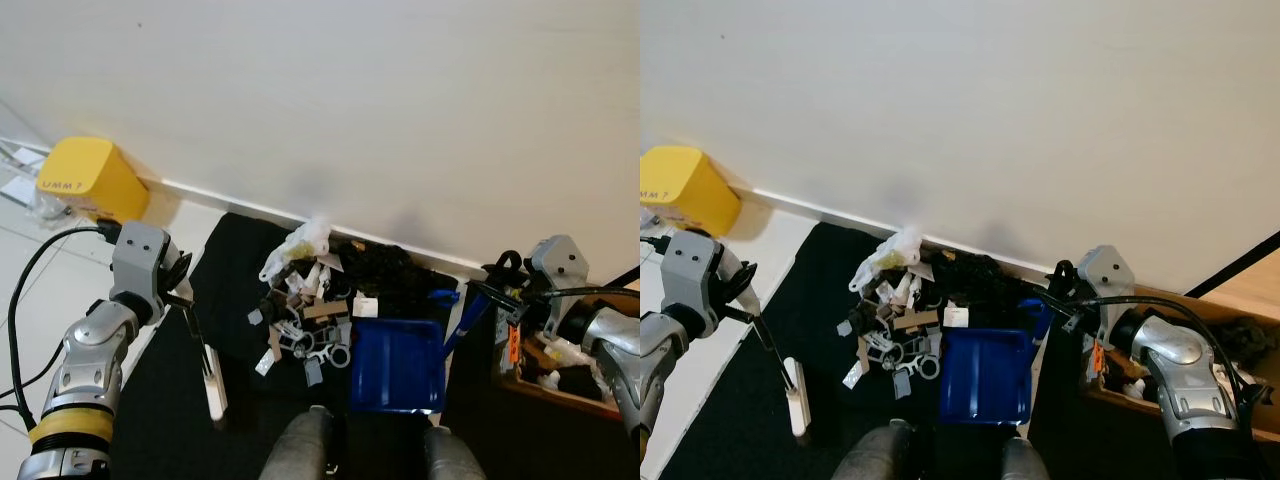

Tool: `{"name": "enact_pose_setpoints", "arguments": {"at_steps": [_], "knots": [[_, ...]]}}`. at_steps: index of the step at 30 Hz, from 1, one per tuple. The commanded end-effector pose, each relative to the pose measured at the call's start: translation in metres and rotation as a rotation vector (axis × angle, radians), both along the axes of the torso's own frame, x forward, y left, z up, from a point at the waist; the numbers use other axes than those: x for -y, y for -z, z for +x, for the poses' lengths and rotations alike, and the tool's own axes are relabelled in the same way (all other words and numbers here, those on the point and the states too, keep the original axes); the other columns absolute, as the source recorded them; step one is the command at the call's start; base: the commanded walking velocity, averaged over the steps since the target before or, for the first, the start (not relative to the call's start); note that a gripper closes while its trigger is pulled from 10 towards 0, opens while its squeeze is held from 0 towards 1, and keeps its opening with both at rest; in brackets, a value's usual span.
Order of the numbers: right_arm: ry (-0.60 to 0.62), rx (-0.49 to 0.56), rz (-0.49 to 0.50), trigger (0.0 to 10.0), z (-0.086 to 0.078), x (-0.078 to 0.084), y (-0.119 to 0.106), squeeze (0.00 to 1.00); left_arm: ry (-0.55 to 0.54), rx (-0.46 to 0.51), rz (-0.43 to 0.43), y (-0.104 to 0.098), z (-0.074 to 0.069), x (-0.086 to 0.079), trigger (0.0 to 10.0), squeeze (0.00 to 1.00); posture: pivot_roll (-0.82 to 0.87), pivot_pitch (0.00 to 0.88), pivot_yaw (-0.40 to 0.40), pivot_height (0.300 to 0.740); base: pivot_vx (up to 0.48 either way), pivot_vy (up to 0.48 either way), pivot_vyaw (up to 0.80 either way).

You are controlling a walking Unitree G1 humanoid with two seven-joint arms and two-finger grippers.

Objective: Sweep floor

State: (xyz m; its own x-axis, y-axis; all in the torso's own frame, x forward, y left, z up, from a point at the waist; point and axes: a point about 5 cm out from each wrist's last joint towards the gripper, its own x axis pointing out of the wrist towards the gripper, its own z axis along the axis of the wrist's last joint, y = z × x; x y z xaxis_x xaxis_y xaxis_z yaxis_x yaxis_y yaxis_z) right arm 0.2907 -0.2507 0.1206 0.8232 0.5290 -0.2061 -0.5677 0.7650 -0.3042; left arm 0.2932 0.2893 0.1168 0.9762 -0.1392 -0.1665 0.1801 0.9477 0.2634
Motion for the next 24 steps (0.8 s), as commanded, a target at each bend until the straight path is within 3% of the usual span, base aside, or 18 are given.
{"name": "enact_pose_setpoints", "arguments": {"at_steps": [1,6,9,10,24], "knots": [[0.033,0.021,-0.01,10.0,0.001,-0.001,0.005,0.0,-0.018,0.026,0.018,-0.002,0.0,-0.004,10.0,0.0,0.18,0.204,0.09,0.74,0.0,0.0,0.0],[0.008,-0.041,0.026,10.0,0.002,-0.009,0.018,0.0,0.019,0.069,-0.055,-0.005,0.006,-0.003,10.0,0.0,0.17,0.206,0.086,0.74,0.0,0.0,0.0],[-0.002,-0.06,0.022,10.0,0.002,-0.012,0.025,0.0,0.097,0.055,-0.066,-0.004,0.009,0.004,10.0,0.0,0.18,0.208,0.082,0.74,0.0,0.0,0.0],[-0.005,-0.06,0.027,10.0,0.004,-0.016,0.027,0.0,0.189,0.046,-0.048,-0.002,0.011,0.013,10.0,0.0,0.18,0.211,0.077,0.74,0.0,0.0,0.0],[-0.033,0.016,0.056,10.0,0.024,-0.033,0.017,0.0,0.454,-0.034,-0.041,0.008,0.025,0.04,10.0,0.0,0.14,0.225,0.073,0.74,0.0,0.0,0.0]]}}
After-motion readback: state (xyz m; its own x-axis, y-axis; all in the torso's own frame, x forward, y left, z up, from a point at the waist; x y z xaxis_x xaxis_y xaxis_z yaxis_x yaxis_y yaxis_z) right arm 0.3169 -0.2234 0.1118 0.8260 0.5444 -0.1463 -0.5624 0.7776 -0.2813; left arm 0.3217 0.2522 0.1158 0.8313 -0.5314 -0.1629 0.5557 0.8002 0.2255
